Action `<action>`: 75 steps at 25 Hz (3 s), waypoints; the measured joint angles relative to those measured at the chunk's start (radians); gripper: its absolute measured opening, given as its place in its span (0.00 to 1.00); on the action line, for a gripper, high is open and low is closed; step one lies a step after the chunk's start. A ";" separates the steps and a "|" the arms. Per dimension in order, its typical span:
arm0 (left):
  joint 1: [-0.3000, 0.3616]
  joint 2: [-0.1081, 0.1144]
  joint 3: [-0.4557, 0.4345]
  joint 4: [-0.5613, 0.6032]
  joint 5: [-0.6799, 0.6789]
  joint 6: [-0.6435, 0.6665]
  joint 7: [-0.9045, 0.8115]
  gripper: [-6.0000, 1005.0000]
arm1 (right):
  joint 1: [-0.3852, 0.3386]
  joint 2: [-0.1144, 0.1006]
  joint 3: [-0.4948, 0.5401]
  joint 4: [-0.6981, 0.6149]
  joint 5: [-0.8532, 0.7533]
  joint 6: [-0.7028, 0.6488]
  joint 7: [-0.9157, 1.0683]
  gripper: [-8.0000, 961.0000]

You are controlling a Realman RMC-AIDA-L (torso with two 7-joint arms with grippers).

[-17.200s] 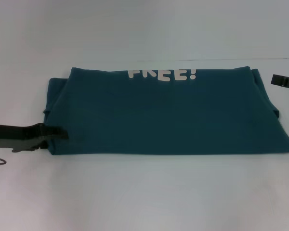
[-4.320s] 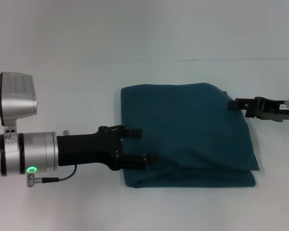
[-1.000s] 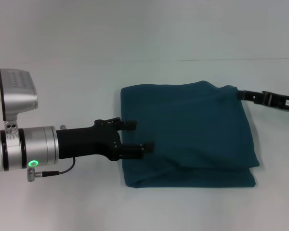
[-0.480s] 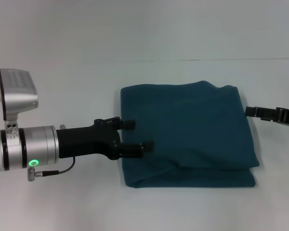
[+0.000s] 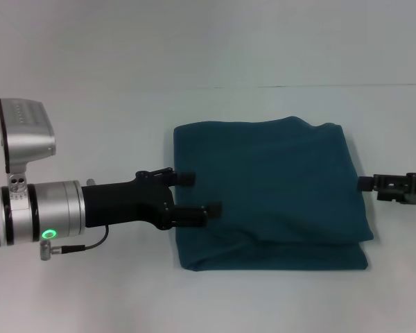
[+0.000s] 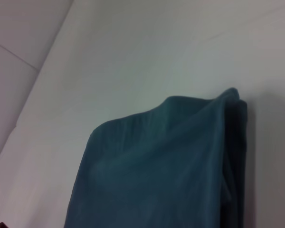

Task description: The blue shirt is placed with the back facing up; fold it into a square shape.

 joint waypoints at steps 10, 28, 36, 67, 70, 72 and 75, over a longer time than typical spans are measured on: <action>0.000 0.003 0.000 0.001 0.000 -0.012 0.001 0.93 | 0.062 0.014 -0.025 0.071 -0.049 0.047 0.026 0.83; 0.005 0.003 0.000 0.000 0.000 -0.011 0.004 0.93 | 0.087 0.017 0.013 0.060 -0.052 -0.024 0.025 0.80; 0.004 0.000 0.002 0.000 0.000 -0.011 0.000 0.93 | 0.082 0.010 0.030 0.061 -0.056 -0.042 0.020 0.78; 0.001 0.000 0.001 -0.003 0.000 -0.011 -0.001 0.93 | 0.083 0.048 0.001 0.063 -0.063 0.044 -0.027 0.17; 0.003 0.000 0.001 -0.003 0.000 -0.011 -0.001 0.93 | 0.082 0.055 0.007 0.061 -0.060 0.045 -0.054 0.11; 0.005 0.000 0.000 -0.003 0.000 -0.011 -0.001 0.93 | 0.085 0.060 0.011 0.061 -0.057 0.045 -0.073 0.07; 0.007 0.000 0.000 -0.003 0.000 -0.011 -0.003 0.93 | 0.094 0.063 0.011 0.060 -0.041 0.040 -0.101 0.04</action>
